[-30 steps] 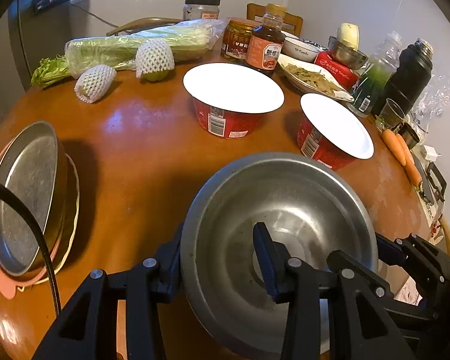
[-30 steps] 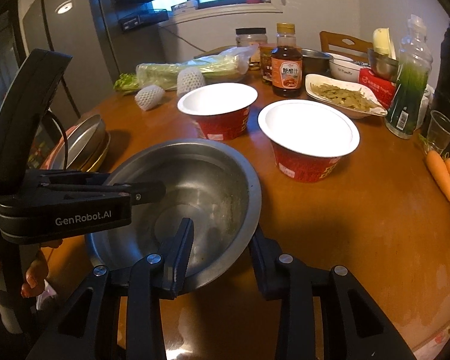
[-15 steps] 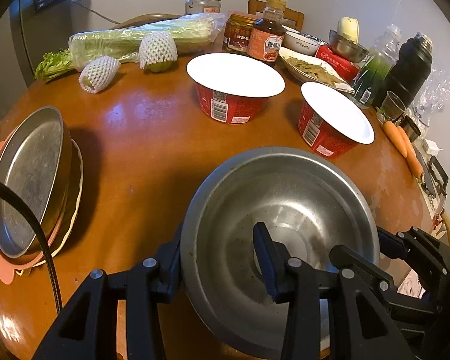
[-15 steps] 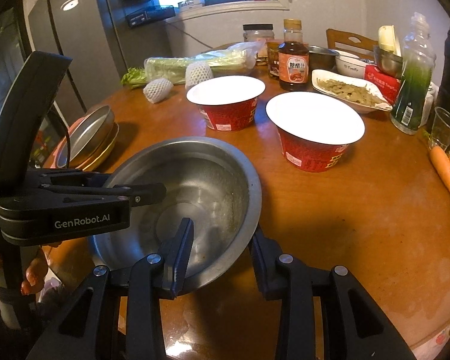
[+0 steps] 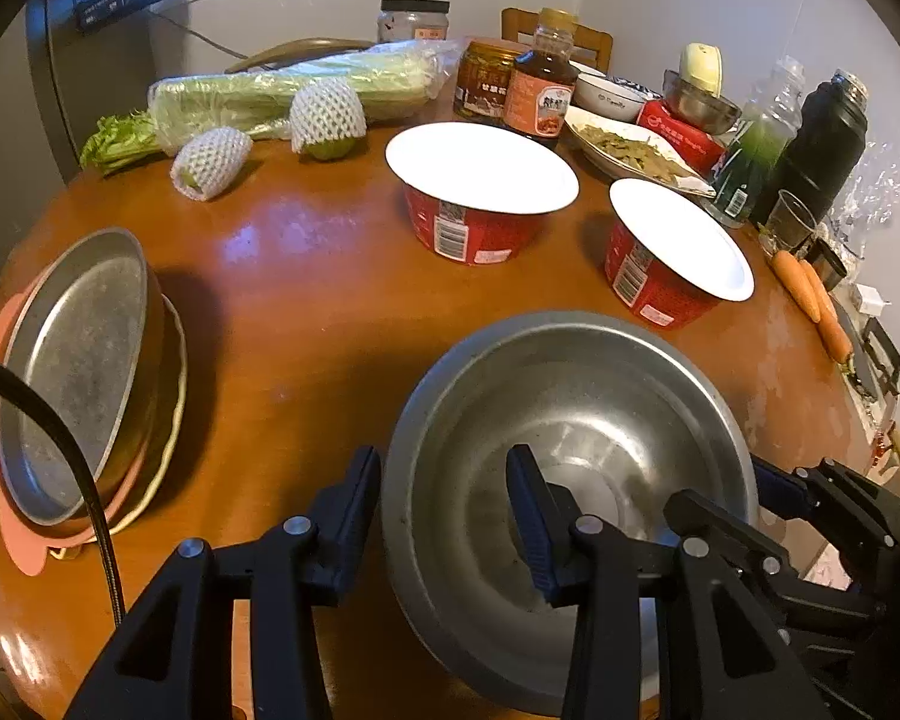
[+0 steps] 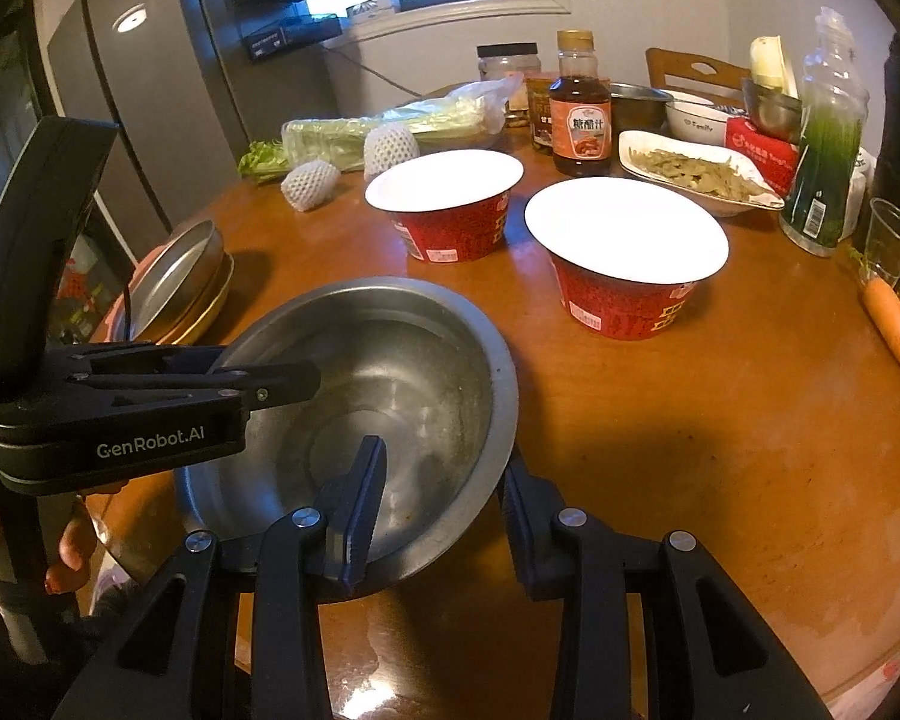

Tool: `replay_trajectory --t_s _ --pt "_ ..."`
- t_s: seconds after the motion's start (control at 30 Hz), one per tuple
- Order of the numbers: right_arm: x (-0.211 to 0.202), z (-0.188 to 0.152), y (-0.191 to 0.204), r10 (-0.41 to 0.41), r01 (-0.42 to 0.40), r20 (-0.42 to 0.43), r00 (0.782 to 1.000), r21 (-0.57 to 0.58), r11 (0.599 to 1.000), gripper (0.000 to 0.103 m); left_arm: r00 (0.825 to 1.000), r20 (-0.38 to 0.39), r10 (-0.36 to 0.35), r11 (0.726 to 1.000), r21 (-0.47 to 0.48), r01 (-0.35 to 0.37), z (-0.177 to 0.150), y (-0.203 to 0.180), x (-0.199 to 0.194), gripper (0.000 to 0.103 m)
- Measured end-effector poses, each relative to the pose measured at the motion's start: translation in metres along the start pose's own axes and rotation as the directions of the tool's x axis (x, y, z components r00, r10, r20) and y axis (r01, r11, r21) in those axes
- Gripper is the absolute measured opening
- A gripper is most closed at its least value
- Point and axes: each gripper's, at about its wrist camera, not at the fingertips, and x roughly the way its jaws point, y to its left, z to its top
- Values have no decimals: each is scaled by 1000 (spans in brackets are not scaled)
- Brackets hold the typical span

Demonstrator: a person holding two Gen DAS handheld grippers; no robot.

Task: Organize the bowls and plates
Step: 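Lift the steel bowl with the left tool toward the white-lidded red cups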

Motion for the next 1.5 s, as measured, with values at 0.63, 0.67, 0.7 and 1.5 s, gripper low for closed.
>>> replay_trajectory --t_s 0.63,0.67,0.7,1.5 --pt "-14 11 -19 -39 36 43 998 64 997 41 997 70 -15 1000 -3 15 15 -5 -19 44" --pt "-16 12 -20 -43 40 48 998 67 997 41 997 76 -20 1000 3 20 17 -8 -20 44" --pt "-17 12 -21 -45 41 52 998 69 997 41 997 80 -22 1000 5 22 19 -10 -21 44" --pt "-36 49 -66 -156 138 132 979 137 981 44 989 125 -80 993 97 68 62 -60 -17 45"
